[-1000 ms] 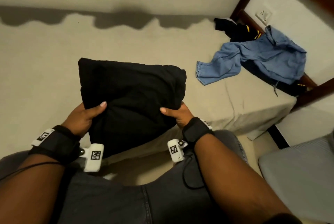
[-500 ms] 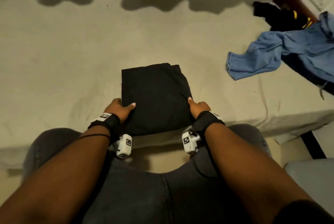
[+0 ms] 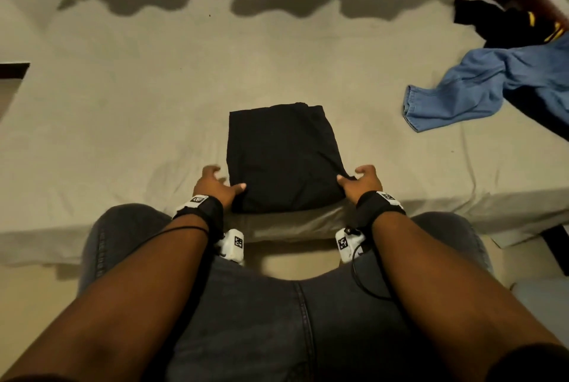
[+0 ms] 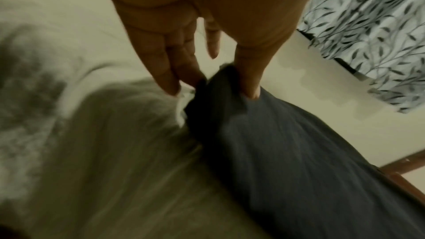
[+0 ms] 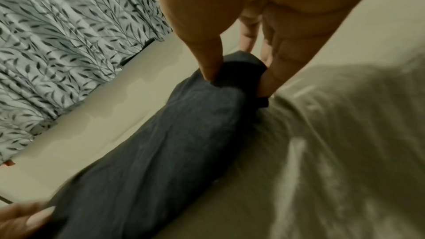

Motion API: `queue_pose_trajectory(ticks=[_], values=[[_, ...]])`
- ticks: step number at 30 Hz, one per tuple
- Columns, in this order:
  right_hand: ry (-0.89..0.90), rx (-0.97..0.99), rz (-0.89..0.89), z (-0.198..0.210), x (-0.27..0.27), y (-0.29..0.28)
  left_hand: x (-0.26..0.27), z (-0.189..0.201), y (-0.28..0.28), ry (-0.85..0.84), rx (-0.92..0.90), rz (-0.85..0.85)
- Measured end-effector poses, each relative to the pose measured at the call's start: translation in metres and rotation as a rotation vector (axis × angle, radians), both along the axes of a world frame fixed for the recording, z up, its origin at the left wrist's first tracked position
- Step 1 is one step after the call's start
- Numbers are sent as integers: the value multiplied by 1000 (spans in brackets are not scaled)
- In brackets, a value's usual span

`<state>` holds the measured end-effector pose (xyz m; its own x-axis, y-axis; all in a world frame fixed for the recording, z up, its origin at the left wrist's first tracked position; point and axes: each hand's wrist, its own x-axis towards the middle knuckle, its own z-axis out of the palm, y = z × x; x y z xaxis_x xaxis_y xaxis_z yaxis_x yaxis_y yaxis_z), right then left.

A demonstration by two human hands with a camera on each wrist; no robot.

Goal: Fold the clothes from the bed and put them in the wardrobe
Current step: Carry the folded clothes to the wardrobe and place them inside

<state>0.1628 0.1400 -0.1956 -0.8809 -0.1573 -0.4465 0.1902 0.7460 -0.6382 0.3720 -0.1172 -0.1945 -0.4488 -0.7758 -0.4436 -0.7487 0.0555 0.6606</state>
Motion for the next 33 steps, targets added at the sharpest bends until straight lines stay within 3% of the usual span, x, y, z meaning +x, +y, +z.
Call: queue_pose_trajectory(ticks=[3, 7, 9, 14, 18, 21, 25, 27, 33], values=[[-72, 126, 71, 7, 3, 11, 11, 6, -3, -234, 8, -49], [-29, 222, 158, 11, 5, 20, 17, 6, 7, -415, 102, -369], [13, 208, 142, 12, 7, 24, 21, 3, 12, -448, 96, -431], [66, 138, 152, 8, 18, 20, 26, 2, 9, -424, 12, -461], [81, 153, 42, 21, 11, 26, 30, 10, 0, -402, -81, -431], [30, 156, 82, 20, 17, 25, 32, 8, 2, -366, -54, -443], [0, 69, 81, 24, 23, 18, 35, 1, 3, -189, 78, -333], [-38, 73, -9, 30, 15, 21, 38, 2, 1, -207, 69, -316], [5, 211, 72, 26, 12, 11, 32, 6, 0, -324, 72, -384]])
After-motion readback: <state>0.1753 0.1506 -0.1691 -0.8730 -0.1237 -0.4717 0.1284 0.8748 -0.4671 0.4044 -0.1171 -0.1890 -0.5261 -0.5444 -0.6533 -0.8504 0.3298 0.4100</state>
